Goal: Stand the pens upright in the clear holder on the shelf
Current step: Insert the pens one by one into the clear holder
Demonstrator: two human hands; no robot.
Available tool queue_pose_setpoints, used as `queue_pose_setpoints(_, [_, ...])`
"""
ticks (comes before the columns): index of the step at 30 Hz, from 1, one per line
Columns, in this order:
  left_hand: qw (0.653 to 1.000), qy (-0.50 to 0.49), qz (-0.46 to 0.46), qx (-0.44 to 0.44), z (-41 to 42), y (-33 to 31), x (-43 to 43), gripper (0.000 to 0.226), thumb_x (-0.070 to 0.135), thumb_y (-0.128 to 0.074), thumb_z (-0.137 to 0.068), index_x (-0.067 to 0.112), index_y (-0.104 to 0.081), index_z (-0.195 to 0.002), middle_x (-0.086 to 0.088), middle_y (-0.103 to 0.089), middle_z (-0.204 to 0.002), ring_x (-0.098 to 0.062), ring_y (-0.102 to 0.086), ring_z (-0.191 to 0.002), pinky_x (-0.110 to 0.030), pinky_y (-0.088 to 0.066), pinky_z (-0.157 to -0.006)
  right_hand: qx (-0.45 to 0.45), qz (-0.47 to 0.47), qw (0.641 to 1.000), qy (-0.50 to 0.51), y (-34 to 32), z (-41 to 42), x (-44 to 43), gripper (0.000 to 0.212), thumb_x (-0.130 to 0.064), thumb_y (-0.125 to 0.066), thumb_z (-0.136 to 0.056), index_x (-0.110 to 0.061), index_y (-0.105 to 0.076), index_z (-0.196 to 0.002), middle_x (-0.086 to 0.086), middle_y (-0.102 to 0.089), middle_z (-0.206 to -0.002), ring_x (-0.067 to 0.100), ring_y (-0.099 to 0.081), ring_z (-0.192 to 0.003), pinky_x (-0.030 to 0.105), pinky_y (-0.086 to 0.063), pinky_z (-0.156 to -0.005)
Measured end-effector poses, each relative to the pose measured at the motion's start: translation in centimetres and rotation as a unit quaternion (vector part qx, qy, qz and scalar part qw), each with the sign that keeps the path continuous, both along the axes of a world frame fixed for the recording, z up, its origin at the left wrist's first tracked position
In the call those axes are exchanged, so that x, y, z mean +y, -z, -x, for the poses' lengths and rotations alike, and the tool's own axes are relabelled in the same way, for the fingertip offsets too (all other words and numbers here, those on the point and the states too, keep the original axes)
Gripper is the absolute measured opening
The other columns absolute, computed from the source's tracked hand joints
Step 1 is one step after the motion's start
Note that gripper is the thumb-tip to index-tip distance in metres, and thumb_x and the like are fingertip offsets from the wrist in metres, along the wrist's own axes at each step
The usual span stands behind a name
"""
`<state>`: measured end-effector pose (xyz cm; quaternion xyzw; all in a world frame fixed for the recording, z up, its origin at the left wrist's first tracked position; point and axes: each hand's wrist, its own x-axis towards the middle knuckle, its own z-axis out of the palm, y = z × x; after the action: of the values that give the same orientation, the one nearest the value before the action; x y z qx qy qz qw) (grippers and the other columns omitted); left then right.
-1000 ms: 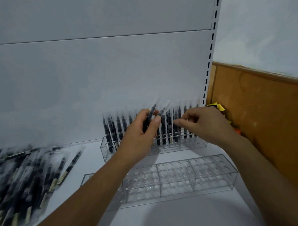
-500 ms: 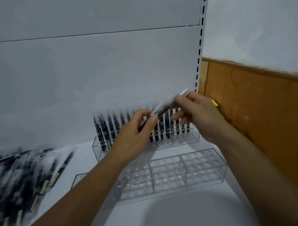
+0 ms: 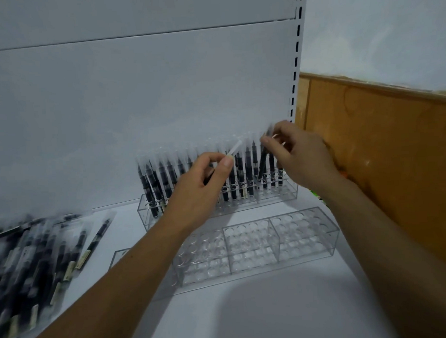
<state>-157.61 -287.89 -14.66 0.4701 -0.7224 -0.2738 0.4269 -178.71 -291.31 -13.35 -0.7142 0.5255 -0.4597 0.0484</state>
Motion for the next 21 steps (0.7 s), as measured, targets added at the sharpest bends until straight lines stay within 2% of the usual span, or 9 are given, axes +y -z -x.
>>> queue_pose_setpoints(3, [1.000,-0.007,-0.004,0.005,0.0,0.0,0.0,0.049,0.072,-0.038,-0.081,0.036,-0.056,-0.108,0.017,-0.051,-0.065,-0.001,-0.045,-0.056,-0.027,-0.040,-0.061,0.089,-0.059,0.994,-0.017,0.5,-0.5,-0.4,0.023,-0.041,-0.057,-0.095,-0.019,-0.058,-0.099,-0.007,-0.064,-0.081,0.013,-0.060,-0.068,0.034,-0.052,-0.064])
queue_pose_setpoints(5, [1.000,-0.011,-0.005,0.003,0.0,0.0,-0.1,0.052,0.073,-0.038,-0.079,0.035,-0.055,-0.110,0.025,-0.052,-0.061,0.005,-0.046,-0.054,-0.025,-0.039,-0.062,0.098,-0.068,0.993,-0.016,0.6,-0.6,-0.5,0.024,-0.041,-0.059,-0.094,-0.018,-0.059,-0.100,-0.004,-0.065,-0.083,0.016,-0.061,-0.070,0.035,-0.052,-0.066])
queue_pose_setpoints(7, [1.000,-0.013,-0.007,0.005,0.0,0.0,0.0,0.054,0.073,-0.039,-0.079,0.034,-0.055,-0.112,0.026,-0.054,-0.062,0.007,-0.048,-0.055,-0.023,-0.038,-0.062,0.097,-0.073,0.993,-0.009,0.5,-0.4,-0.5,0.024,-0.042,-0.061,-0.092,-0.020,-0.061,-0.099,-0.004,-0.067,-0.085,0.014,-0.060,-0.072,0.034,-0.052,-0.068])
queue_pose_setpoints(11, [1.000,-0.020,-0.012,-0.005,0.2,-0.2,0.3,0.052,0.070,-0.042,-0.078,0.034,-0.054,-0.115,0.016,-0.052,-0.069,0.009,-0.050,-0.055,-0.019,-0.037,-0.060,0.108,-0.110,0.988,0.007,0.4,0.2,0.1,0.026,-0.049,-0.063,-0.088,-0.025,-0.067,-0.097,-0.012,-0.065,-0.085,0.009,-0.060,-0.078,0.037,-0.056,-0.073])
queue_pose_setpoints(13, [1.000,-0.018,-0.020,-0.014,0.2,-0.3,0.4,0.050,0.068,-0.047,-0.077,0.036,-0.053,-0.115,0.014,-0.060,-0.078,0.010,-0.056,-0.063,-0.016,-0.040,-0.062,0.076,-0.092,0.993,0.015,-0.1,0.5,0.7,0.024,-0.049,-0.064,-0.087,-0.026,-0.070,-0.093,-0.011,-0.065,-0.080,0.008,-0.059,-0.076,0.035,-0.055,-0.071])
queue_pose_setpoints(15, [0.999,-0.014,-0.027,-0.019,0.2,-0.2,0.3,0.048,0.068,-0.054,-0.077,0.039,-0.052,-0.115,0.008,-0.065,-0.088,0.001,-0.062,-0.072,-0.022,-0.049,-0.065,0.009,-0.099,0.994,-0.038,-0.7,0.3,1.5,0.022,-0.048,-0.067,-0.085,-0.027,-0.071,-0.090,-0.007,-0.064,-0.075,0.010,-0.058,-0.069,0.033,-0.052,-0.067])
queue_pose_setpoints(17, [0.999,-0.007,-0.026,-0.038,0.1,-0.1,0.3,0.048,0.068,-0.057,-0.075,0.041,-0.050,-0.114,0.001,-0.063,-0.084,-0.011,-0.061,-0.070,-0.032,-0.052,-0.068,-0.047,-0.152,0.977,-0.141,-1.1,-0.4,2.2,0.020,-0.045,-0.069,-0.082,-0.029,-0.072,-0.094,0.005,-0.066,-0.077,0.020,-0.059,-0.069,0.032,-0.051,-0.065])
queue_pose_setpoints(19, [0.998,0.008,-0.019,-0.063,0.2,0.0,0.4,0.048,0.068,-0.058,-0.075,0.041,-0.050,-0.115,0.000,-0.055,-0.074,-0.010,-0.052,-0.061,-0.032,-0.049,-0.063,-0.071,-0.188,0.956,-0.214,-1.1,-1.3,2.6,0.018,-0.040,-0.070,-0.084,-0.028,-0.072,-0.098,0.016,-0.065,-0.083,0.022,-0.056,-0.067,0.032,-0.047,-0.061])
queue_pose_setpoints(21, [0.996,0.024,-0.016,-0.082,0.3,0.0,0.4,0.049,0.066,-0.059,-0.076,0.042,-0.049,-0.118,0.004,-0.051,-0.070,-0.006,-0.047,-0.058,-0.029,-0.045,-0.058,-0.094,-0.191,0.946,-0.244,-1.0,-1.9,2.7,0.019,-0.034,-0.069,-0.086,-0.025,-0.072,-0.102,0.018,-0.063,-0.080,0.017,-0.053,-0.066,0.028,-0.043,-0.059])
